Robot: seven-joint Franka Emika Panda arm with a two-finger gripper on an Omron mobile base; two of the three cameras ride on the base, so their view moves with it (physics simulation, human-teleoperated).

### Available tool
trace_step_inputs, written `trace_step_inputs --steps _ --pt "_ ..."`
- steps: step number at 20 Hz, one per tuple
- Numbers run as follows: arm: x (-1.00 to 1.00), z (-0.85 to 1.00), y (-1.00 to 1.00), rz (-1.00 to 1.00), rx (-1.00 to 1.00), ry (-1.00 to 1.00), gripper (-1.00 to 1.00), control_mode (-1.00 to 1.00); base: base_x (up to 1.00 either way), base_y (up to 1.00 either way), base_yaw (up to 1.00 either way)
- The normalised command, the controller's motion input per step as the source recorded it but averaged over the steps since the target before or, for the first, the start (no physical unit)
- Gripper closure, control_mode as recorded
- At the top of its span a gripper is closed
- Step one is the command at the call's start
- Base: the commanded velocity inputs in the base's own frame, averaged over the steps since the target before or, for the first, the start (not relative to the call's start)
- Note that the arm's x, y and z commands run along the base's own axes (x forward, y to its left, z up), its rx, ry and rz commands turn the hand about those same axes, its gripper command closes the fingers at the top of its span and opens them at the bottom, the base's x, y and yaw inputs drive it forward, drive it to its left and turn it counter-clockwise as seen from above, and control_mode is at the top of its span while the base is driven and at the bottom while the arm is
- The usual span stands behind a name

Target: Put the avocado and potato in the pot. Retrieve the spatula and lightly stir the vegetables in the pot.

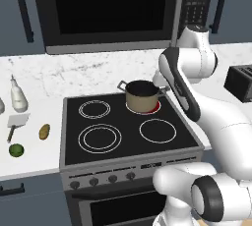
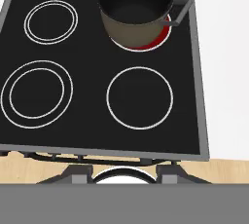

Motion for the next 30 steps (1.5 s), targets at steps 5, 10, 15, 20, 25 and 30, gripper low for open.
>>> trace_step_inputs --steps 5,10,15,20,25,30 --pt "0.0 0.0 0.0 0.0 0.0 0.0 -1.0 1.0 -0.05 0.24 0.01" --pt "0.0 0.0 0.0 0.0 0.0 0.0 -1.0 1.0 -0.03 0.85 0.02" --pt "0.0 0.0 0.0 0.0 0.0 0.0 -1.0 1.0 0.0 0.59 0.03" --pt "0.0 0.0 0.0 0.0 0.0 0.0 -1.0 1.0 0.1 0.42 0.0" --pt "0.0 0.0 0.0 0.0 0.0 0.0 -1.0 1.0 0.63 0.12 0.0" --pt "0.16 -0.08 0.33 0.0 0.0 0.01 -1.0 -1.0 0.14 0.04 0.0"
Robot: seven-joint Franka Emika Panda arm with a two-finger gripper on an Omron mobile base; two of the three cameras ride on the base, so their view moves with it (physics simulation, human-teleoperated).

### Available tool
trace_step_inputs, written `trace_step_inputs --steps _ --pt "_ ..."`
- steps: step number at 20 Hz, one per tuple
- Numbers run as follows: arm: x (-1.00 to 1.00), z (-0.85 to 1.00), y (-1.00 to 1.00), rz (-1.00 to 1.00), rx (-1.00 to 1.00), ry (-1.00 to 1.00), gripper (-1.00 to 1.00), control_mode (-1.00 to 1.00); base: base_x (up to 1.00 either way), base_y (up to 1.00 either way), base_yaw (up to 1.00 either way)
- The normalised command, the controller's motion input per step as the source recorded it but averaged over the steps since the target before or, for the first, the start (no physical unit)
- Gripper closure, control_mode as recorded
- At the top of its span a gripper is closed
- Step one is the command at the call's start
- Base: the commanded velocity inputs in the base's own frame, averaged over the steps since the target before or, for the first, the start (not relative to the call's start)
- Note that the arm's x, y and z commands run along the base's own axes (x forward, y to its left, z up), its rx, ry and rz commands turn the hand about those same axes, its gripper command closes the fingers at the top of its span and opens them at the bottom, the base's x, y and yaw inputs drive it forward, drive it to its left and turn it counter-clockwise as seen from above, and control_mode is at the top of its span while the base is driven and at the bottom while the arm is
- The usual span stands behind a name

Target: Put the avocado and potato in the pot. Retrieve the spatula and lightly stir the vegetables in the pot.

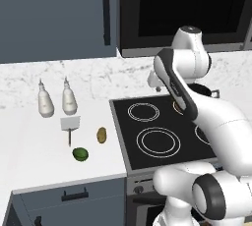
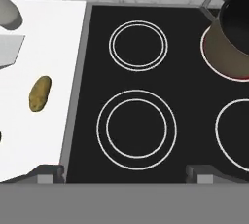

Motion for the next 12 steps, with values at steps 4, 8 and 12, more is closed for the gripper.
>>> trace_step_inputs --steps 4,8,12 --pt "-0.14 -0.22 0.72 0.04 -0.01 0.0 -1.0 -1.0 0.0 0.0 0.0" --pt "-0.08 -0.4 0.96 0.01 -0.06 0.0 -1.0 -1.0 0.0 0.0 0.0" --pt "-0.24 -0.53 1.0 0.08 -0.07 0.0 -1.0 -1.0 0.0 0.0 0.0"
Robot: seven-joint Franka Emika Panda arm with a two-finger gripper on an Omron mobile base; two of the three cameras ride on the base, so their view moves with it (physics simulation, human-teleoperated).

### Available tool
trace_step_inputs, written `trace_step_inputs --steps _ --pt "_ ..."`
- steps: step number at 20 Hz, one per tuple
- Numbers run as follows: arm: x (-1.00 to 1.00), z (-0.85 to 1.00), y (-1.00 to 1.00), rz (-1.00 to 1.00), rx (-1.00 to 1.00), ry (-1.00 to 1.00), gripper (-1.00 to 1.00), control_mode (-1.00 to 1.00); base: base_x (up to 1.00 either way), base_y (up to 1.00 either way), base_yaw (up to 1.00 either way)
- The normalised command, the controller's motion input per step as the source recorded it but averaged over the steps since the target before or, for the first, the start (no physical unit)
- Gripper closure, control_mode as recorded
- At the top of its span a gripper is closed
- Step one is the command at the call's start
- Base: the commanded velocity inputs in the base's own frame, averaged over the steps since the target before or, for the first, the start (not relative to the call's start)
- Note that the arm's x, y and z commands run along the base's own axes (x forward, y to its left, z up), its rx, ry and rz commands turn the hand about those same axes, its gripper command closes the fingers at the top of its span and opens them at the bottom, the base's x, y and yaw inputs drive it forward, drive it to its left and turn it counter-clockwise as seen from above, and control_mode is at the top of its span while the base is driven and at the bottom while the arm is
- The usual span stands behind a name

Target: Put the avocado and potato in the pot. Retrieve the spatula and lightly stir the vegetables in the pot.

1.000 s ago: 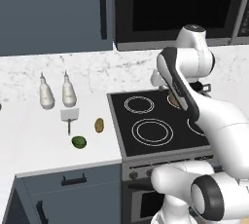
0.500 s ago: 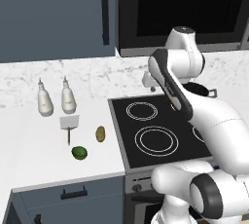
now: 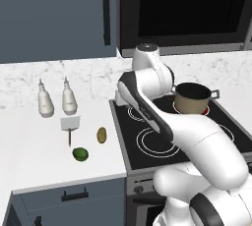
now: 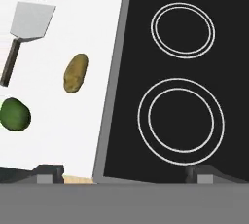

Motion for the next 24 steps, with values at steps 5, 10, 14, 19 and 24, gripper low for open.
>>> trace_step_inputs --steps 5,10,14,19,24 --pt "-0.08 -0.56 1.0 0.14 -0.03 0.03 -1.0 -1.0 0.0 0.0 0.0" --pt "0.0 -0.48 0.93 0.1 0.0 0.04 -1.0 -1.0 0.0 0.0 0.0" --pt "0.0 -0.49 0.86 0.07 0.0 0.05 -1.0 -1.0 0.0 0.0 0.0" --pt "0.02 -0.52 0.58 0.05 0.0 0.04 -1.0 -1.0 0.0 0.0 0.0" --pt "0.19 -0.48 0.28 0.01 0.0 0.05 -1.0 -1.0 0.0 0.0 0.0"
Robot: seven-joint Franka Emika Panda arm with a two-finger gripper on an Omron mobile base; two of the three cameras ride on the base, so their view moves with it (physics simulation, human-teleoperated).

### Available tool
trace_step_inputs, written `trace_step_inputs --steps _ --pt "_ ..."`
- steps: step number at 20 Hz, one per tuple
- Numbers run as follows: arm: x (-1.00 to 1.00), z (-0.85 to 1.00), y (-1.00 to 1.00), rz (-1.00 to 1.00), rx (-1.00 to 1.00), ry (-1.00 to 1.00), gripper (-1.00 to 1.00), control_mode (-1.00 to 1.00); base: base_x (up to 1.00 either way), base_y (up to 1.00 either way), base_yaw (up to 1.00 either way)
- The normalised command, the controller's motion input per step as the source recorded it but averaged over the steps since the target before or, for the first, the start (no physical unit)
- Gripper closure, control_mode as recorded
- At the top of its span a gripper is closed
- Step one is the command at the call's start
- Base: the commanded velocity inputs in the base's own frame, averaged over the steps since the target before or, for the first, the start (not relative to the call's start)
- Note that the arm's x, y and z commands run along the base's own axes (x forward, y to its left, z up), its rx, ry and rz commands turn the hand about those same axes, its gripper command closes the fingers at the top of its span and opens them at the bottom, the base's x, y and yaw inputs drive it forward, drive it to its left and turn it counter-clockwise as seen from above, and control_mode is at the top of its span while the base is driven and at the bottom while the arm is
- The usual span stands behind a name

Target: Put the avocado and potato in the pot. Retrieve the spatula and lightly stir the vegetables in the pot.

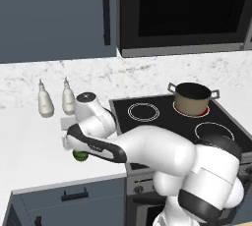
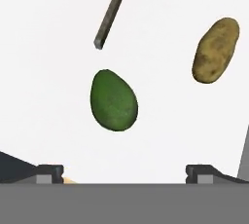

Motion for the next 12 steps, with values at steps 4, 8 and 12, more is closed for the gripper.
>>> trace_step_inputs --steps 4,8,12 --pt "0.32 -0.45 0.18 0.0 -0.01 0.05 -1.0 -1.0 0.0 0.0 0.0" --pt "0.26 -0.46 0.17 0.0 -0.03 0.04 -1.0 -1.0 0.0 0.0 0.0" --pt "0.31 -0.42 0.12 0.0 -0.02 0.04 -1.0 -1.0 0.0 0.0 0.0"
